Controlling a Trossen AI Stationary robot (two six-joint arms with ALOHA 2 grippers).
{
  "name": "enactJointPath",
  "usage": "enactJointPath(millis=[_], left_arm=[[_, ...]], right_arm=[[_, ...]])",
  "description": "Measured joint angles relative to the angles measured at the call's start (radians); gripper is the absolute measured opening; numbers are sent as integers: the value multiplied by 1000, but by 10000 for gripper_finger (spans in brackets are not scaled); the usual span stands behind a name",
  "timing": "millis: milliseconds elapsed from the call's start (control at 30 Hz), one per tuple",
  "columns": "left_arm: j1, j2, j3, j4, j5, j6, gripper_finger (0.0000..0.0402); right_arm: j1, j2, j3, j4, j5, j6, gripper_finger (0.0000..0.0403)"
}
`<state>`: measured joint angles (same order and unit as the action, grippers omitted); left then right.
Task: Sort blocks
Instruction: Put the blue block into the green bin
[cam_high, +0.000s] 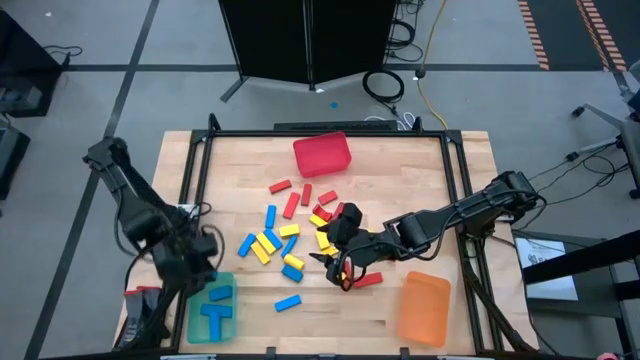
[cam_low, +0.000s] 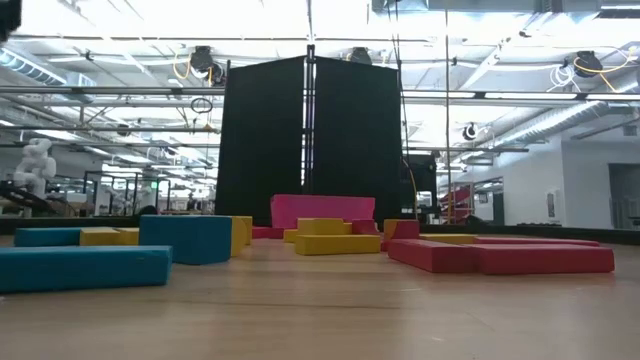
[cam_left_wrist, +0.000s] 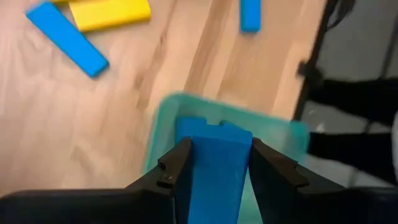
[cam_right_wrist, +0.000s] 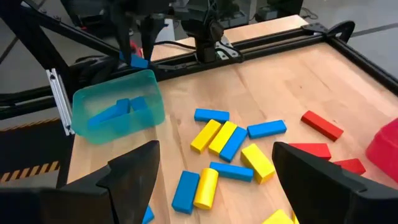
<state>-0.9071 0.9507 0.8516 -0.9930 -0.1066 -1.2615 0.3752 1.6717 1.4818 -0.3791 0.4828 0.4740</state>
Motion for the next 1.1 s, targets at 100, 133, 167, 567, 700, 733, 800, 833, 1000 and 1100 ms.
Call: enactJointPath(millis=[100,133,167,567,700,733,800,833,1000,1100], left_arm=[[-55,75,0,1,-20,-22,133],[-65,100,0,2,-26,-23,133],[-72,124,0,5,-32,-22,133],[-75,311,0,46,-19,-6,211],[-74,319,0,67,-2,11,248],[-66,318,0,66,-5,9,256],[-33,316,0,50,-24,-23,268],[-12,313,0,38,-35,-43,272],[135,289,0,-25,-100,-167,276],[250,292,0,-56,-109,-173,276]], right_arm=[[0,0,0,-2,-18,10,306],[0,0,0,-2,-18,12,306],[0,0,0,-3,-18,12,306],[0,0,0,-8,-18,13,306],[-2,0,0,-21,-18,12,306],[-2,0,0,-26,-17,12,306],[-4,0,0,-32,-14,12,306],[-5,0,0,-32,-14,12,306],[-15,0,0,-43,-13,12,306],[-20,0,0,-73,-14,12,306]])
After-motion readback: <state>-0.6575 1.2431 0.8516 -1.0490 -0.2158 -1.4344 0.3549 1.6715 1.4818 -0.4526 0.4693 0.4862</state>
